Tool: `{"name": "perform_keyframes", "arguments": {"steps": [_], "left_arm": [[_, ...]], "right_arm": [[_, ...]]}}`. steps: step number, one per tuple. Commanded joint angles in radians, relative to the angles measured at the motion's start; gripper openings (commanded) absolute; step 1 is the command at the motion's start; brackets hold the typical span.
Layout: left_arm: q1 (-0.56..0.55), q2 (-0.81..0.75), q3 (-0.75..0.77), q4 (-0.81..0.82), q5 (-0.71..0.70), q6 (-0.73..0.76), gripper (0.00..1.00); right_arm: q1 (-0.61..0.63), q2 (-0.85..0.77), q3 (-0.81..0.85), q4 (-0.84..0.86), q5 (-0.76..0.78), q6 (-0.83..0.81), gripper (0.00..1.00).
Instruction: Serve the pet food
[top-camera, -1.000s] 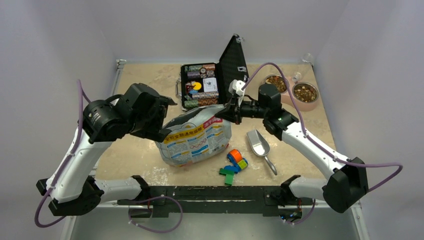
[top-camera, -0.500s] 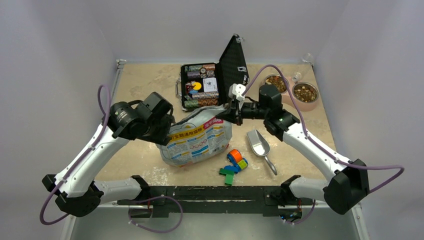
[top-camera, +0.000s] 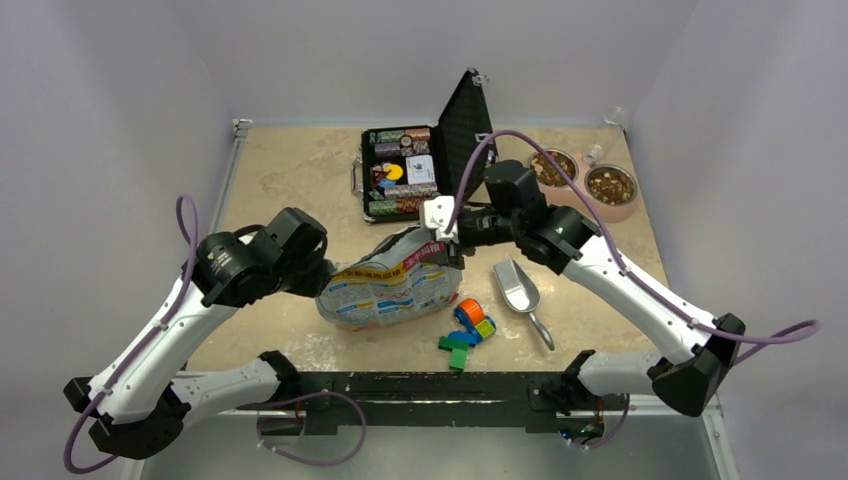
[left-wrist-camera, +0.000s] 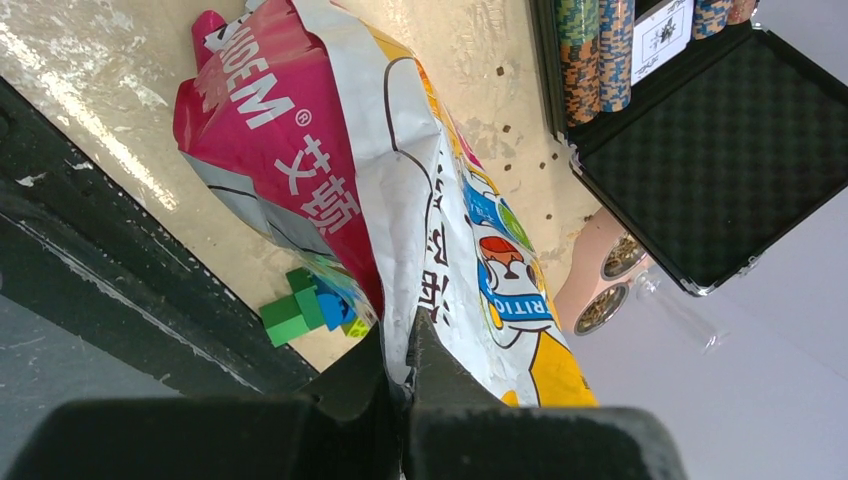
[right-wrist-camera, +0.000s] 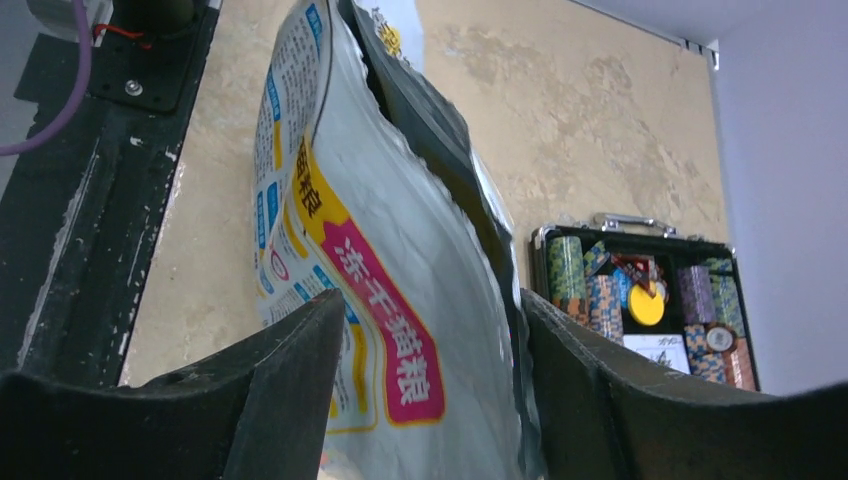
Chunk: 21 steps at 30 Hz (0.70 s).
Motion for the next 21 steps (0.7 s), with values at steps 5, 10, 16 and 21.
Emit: {"name": "perform_keyframes", "arguments": {"steps": [5,10,16,21], "left_arm": [[0.032,0.004,0.081,0.027,-0.148,0.053,0.00],[0.053,0.041,0.115,-0.037,-0.225,0.089,0.00],[0.234,0.062,0.125,-0.167,-0.289,0.188,0.00],[0.334,0.041,0.169,-0.145,-0.196,0.227,0.00]], "right_arm": [[0.132,0.099,0.157,-0.221,0.400,-0.206,0.48],[0.135,0.078,0.114,-0.184,0.582,-0.214,0.12],[0.118,-0.067,-0.063,0.040,0.752,-0.195,0.00],[0.118,-0.128,-0.174,0.114,0.652,-0.213,0.00]]}}
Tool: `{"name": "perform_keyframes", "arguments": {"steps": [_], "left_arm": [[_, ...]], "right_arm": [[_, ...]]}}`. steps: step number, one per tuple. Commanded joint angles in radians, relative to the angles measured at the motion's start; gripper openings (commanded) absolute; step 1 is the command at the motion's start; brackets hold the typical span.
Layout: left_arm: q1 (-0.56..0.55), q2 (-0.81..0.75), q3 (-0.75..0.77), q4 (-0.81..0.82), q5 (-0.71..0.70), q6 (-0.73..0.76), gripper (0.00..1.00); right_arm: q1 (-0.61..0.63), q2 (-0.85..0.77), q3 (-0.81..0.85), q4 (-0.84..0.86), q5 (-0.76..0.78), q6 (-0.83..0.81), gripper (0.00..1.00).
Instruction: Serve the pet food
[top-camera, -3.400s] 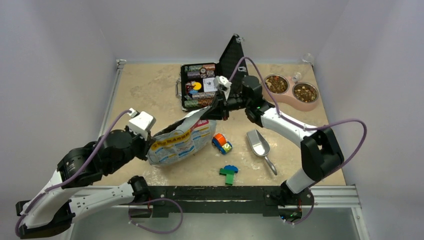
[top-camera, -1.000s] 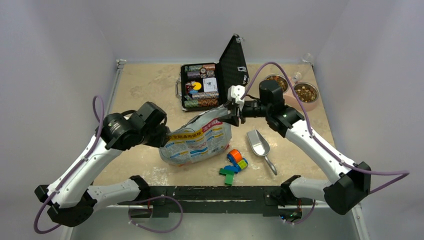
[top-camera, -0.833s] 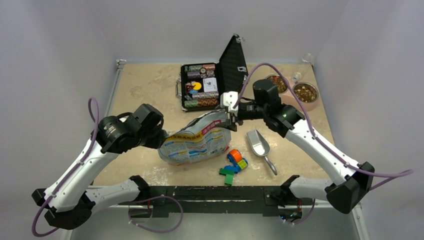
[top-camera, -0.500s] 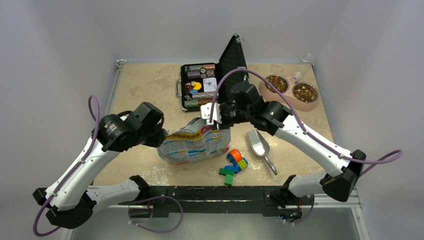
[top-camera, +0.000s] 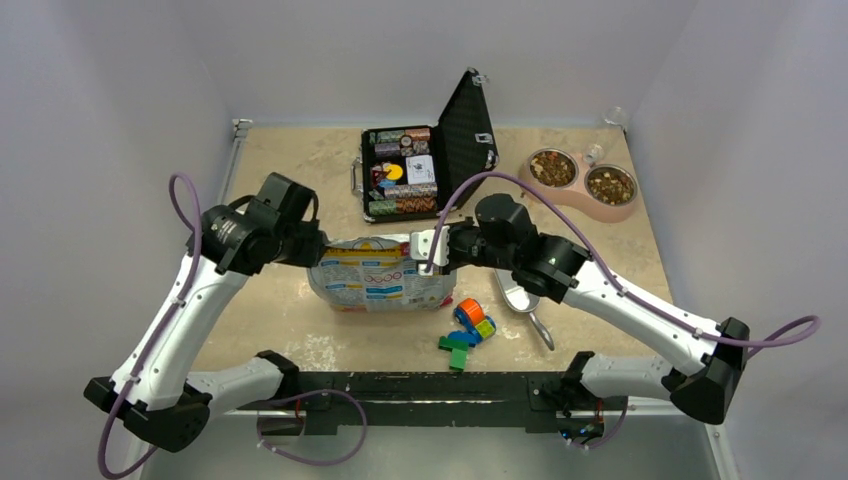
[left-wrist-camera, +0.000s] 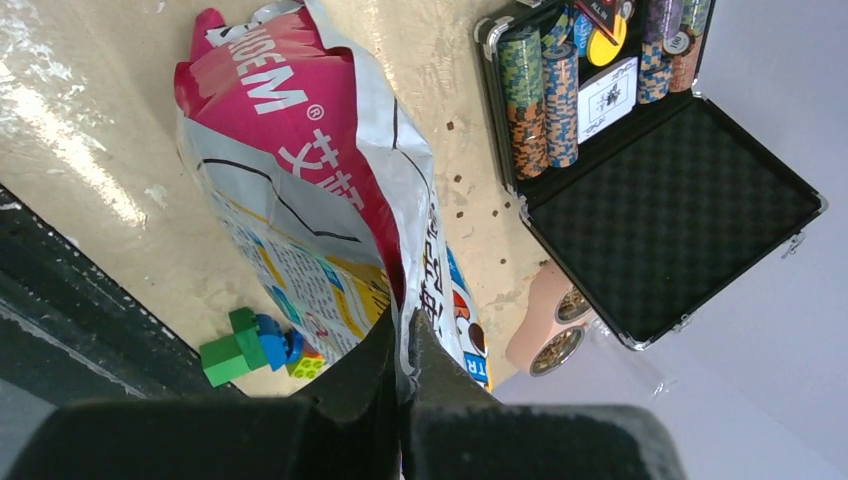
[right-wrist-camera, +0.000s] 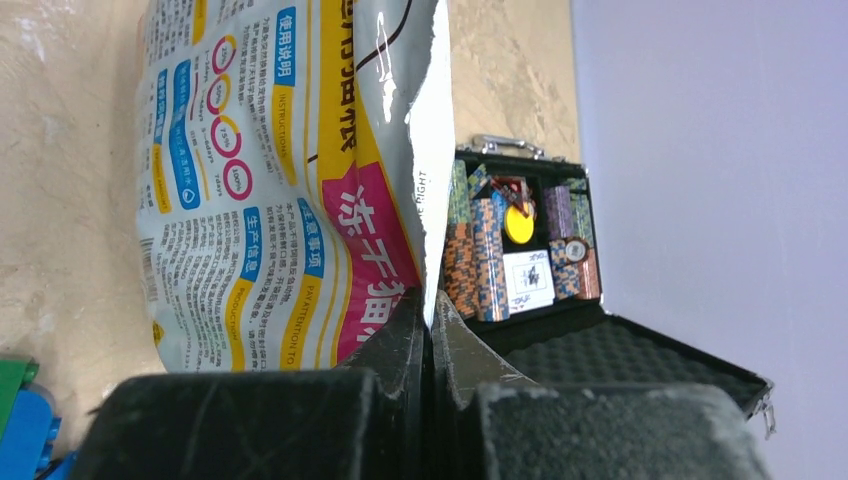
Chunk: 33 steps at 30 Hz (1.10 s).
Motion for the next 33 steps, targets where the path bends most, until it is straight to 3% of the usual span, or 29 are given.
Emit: {"name": "perform_keyframes", "arguments": {"steps": [1,3,5,6,7,8,9,13,16,19,26,30,33], "left_arm": [[0.102,-0.056,0.134,-0.234,-0.223,0.065,0.00],[0.111,-0.049,0.204,-0.259,-0.213,0.062,0.00],[0.113,-0.047,0.252,-0.247,-0.181,0.078,0.00],[0.113,-0.045,0.261,-0.235,-0.150,0.081,0.00],[0.113,-0.046,0.256,-0.225,-0.104,0.068,0.00],[0.113,-0.052,0.238,-0.211,-0.060,0.044,0.00],[0.113,-0.065,0.206,-0.169,-0.012,0.030,0.00],[0.113,-0.138,0.070,-0.039,0.071,-0.018,0.00],[0.113,-0.138,0.077,-0.057,0.042,-0.016,0.00],[0.113,-0.133,0.087,-0.059,0.024,-0.011,0.00],[0.113,-0.126,0.078,-0.049,0.026,-0.013,0.00],[0.113,-0.136,0.076,-0.034,0.030,-0.013,0.00],[0.113,-0.148,0.075,-0.029,0.028,-0.022,0.00]], "right_arm": [[-0.054,-0.082,-0.059,0.029,0.131,-0.037,0.00],[-0.054,-0.077,-0.039,0.008,0.076,-0.056,0.00],[-0.055,-0.037,0.045,-0.124,-0.022,-0.063,0.00],[-0.055,-0.004,0.105,-0.173,-0.071,-0.057,0.12],[-0.052,0.036,0.176,-0.231,-0.118,-0.039,0.34],[-0.044,0.073,0.239,-0.286,-0.169,-0.006,0.66],[-0.030,0.108,0.289,-0.318,-0.207,0.020,0.76],[0.032,0.209,0.384,-0.307,-0.159,0.094,0.82],[0.067,0.259,0.461,-0.376,-0.203,0.086,0.85],[0.109,0.272,0.472,-0.341,-0.199,0.101,0.86],[0.243,0.382,0.564,-0.282,-0.023,0.081,0.90],[0.258,0.455,0.620,-0.272,-0.020,0.088,0.89],[0.258,0.480,0.609,-0.240,0.039,0.093,0.82]]}}
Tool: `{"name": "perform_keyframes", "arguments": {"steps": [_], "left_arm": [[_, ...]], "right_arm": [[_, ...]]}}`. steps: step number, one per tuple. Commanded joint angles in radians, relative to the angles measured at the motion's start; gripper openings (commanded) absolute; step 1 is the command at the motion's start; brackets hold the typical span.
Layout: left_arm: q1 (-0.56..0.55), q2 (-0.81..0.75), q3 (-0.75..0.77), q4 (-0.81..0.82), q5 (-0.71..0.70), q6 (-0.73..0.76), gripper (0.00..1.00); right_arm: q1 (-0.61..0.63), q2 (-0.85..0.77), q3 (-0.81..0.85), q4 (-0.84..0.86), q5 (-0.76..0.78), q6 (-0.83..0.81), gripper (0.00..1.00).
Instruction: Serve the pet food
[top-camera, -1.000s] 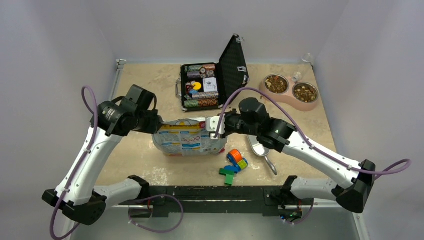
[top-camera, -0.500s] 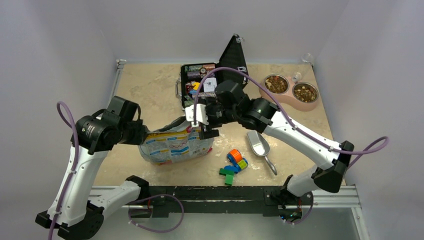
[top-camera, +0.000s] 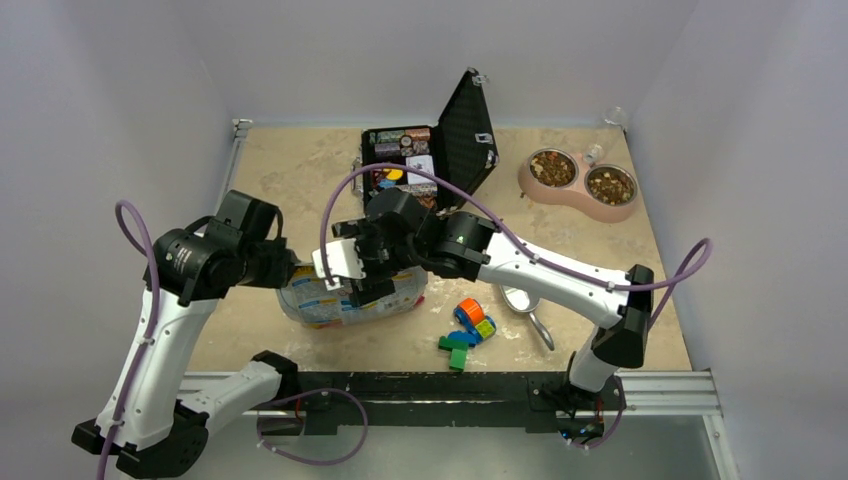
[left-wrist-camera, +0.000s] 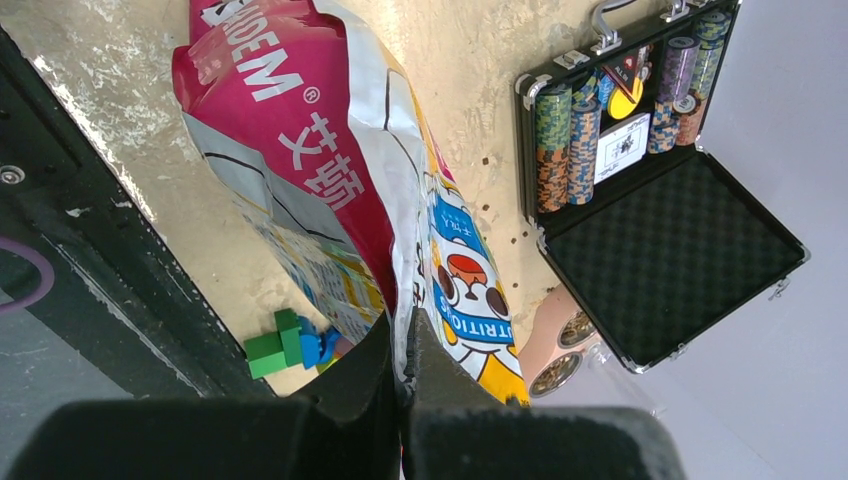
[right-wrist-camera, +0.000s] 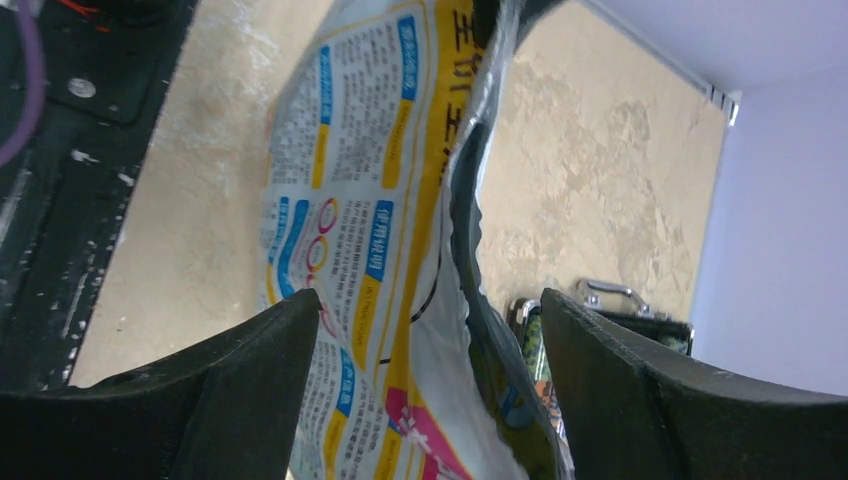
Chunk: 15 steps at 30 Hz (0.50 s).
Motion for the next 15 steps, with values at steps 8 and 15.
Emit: {"name": "perform_keyframes", "arguments": {"steps": [8,15], "left_arm": [[0.004,-0.052,0.014,0.087,-0.150,0.022,0.00],[0.004,-0.068,-0.092,0.121,-0.187,0.007,0.26]], "right_arm": [[-0.064,-0.016,0.027,-0.023,0.215,0.059,0.06],[-0.067,-0.008,0.058,-0.078,0.202,0.079,0.00]]}}
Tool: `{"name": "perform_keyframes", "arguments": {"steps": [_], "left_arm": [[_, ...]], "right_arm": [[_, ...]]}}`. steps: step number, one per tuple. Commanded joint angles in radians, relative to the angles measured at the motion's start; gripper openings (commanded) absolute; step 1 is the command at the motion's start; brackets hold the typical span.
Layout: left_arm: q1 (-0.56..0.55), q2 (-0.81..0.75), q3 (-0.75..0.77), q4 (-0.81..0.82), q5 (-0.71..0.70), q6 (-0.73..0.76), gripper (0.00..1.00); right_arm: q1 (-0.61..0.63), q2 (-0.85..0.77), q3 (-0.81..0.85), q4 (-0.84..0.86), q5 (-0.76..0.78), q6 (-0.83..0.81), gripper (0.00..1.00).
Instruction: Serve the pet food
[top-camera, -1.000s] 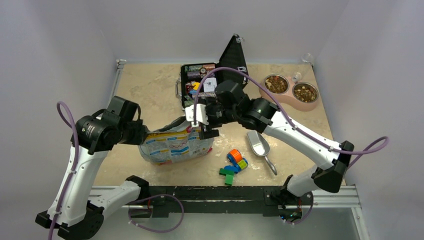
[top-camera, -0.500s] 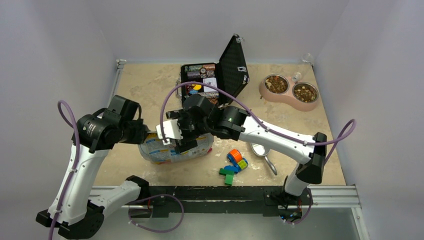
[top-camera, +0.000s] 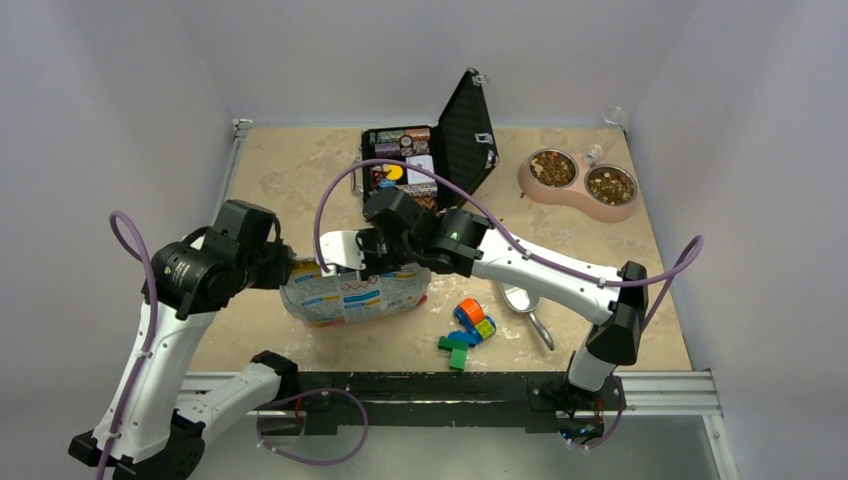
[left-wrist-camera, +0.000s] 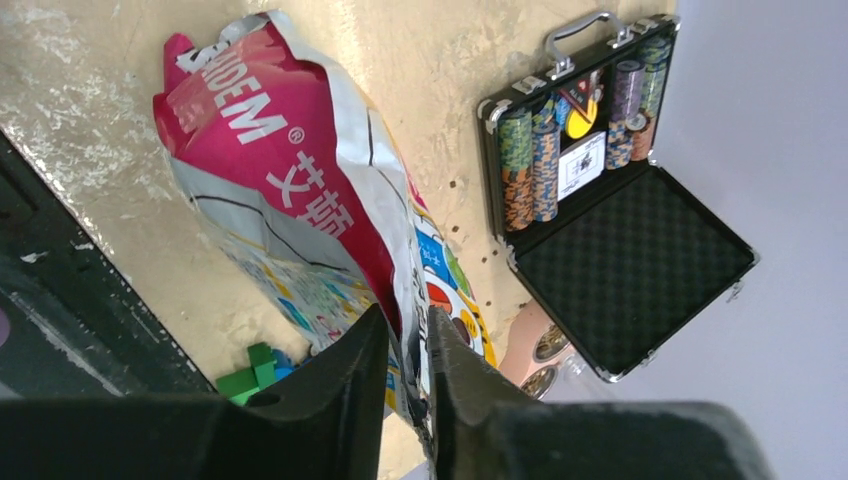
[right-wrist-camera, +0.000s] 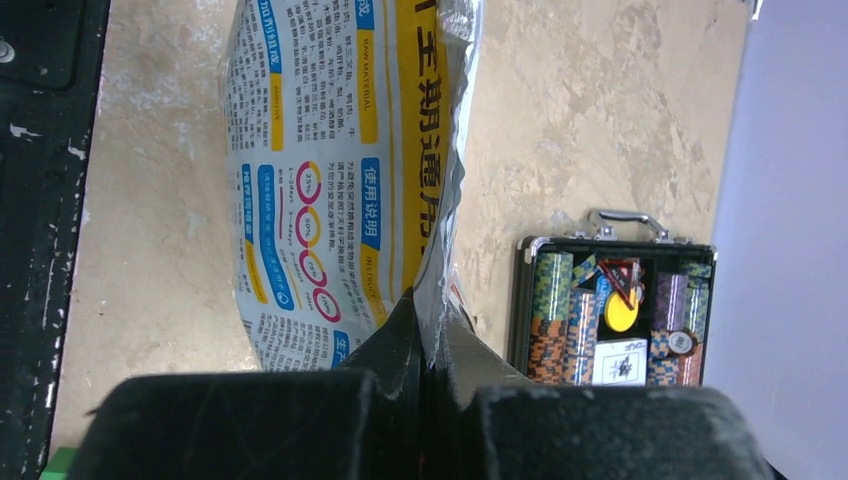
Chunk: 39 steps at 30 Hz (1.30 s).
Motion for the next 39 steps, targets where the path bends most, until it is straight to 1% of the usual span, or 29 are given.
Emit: {"name": "perform_keyframes", "arguments": {"steps": [1,3,4,5,6,7,8,9,11,13,14,15,16,18,20,23,26,28,32,34,36,37,39], "left_arm": [[0.006,-0.014,-0.031,0.057,-0.118,0.013,0.29],[0.006,-0.006,-0.026,0.053,-0.137,0.023,0.31],[0.006,-0.006,-0.027,0.058,-0.147,0.032,0.29],[0.006,-0.009,-0.027,0.064,-0.156,0.035,0.25],[0.006,-0.013,-0.026,0.072,-0.165,0.039,0.15],[0.006,-0.018,-0.025,0.082,-0.176,0.047,0.09],[0.006,-0.022,-0.022,0.086,-0.183,0.054,0.03],[0.006,-0.023,-0.018,0.083,-0.187,0.053,0.00],[0.006,-0.027,-0.008,0.066,-0.185,0.046,0.00],[0.006,-0.030,-0.007,0.062,-0.172,0.031,0.00],[0.006,-0.033,-0.008,0.063,-0.160,0.023,0.00],[0.006,-0.034,-0.009,0.060,-0.151,0.012,0.00],[0.006,-0.032,-0.007,0.051,-0.147,-0.004,0.00],[0.006,-0.027,0.011,0.007,-0.166,-0.036,0.00],[0.008,-0.022,0.036,-0.045,-0.213,-0.065,0.00],[0.012,-0.016,0.070,-0.081,-0.277,-0.035,0.00],[0.013,0.003,0.082,-0.151,-0.250,-0.079,0.00],[0.013,0.003,0.068,-0.151,-0.220,-0.089,0.00],[0.016,-0.002,0.059,-0.110,-0.169,-0.122,0.00],[0.022,0.007,0.073,-0.070,-0.134,-0.124,0.00],[0.026,0.029,0.099,-0.023,-0.090,-0.117,0.00],[0.026,0.046,0.118,-0.002,-0.067,-0.113,0.00],[0.026,0.086,0.159,0.008,-0.015,-0.115,0.00]], "right_arm": [[-0.041,-0.052,0.060,-0.060,0.072,0.024,0.02],[-0.041,-0.058,0.060,-0.055,0.069,0.023,0.13],[-0.041,-0.060,0.059,-0.058,0.060,0.013,0.23],[-0.044,-0.063,0.054,-0.053,0.070,0.005,0.33],[-0.050,-0.070,0.037,-0.043,0.087,-0.004,0.39],[-0.063,-0.077,0.026,-0.042,0.089,-0.012,0.42],[-0.081,-0.084,0.016,-0.043,0.087,-0.013,0.42],[-0.101,-0.090,0.012,-0.051,0.083,-0.011,0.42],[-0.143,-0.104,-0.002,-0.064,0.073,-0.013,0.43],[-0.162,-0.115,-0.026,-0.057,0.054,-0.025,0.37],[-0.167,-0.118,-0.039,-0.046,0.045,-0.026,0.31],[-0.169,-0.117,-0.052,-0.034,0.048,-0.023,0.18],[-0.172,-0.111,-0.057,-0.026,0.079,-0.013,0.01],[-0.180,-0.105,-0.062,-0.044,0.129,0.011,0.00],[-0.200,-0.142,-0.120,-0.030,0.193,0.055,0.00],[-0.231,-0.262,-0.280,0.116,0.310,0.125,0.00],[-0.234,-0.374,-0.383,0.214,0.368,0.167,0.00],[-0.233,-0.434,-0.444,0.266,0.372,0.174,0.00],[-0.229,-0.535,-0.577,0.391,0.278,0.092,0.00],[-0.223,-0.542,-0.569,0.350,0.152,0.052,0.00],[-0.211,-0.509,-0.487,0.246,-0.022,0.059,0.00],[-0.200,-0.474,-0.432,0.201,-0.070,0.101,0.00],[-0.170,-0.372,-0.290,0.098,-0.072,0.201,0.00]]}}
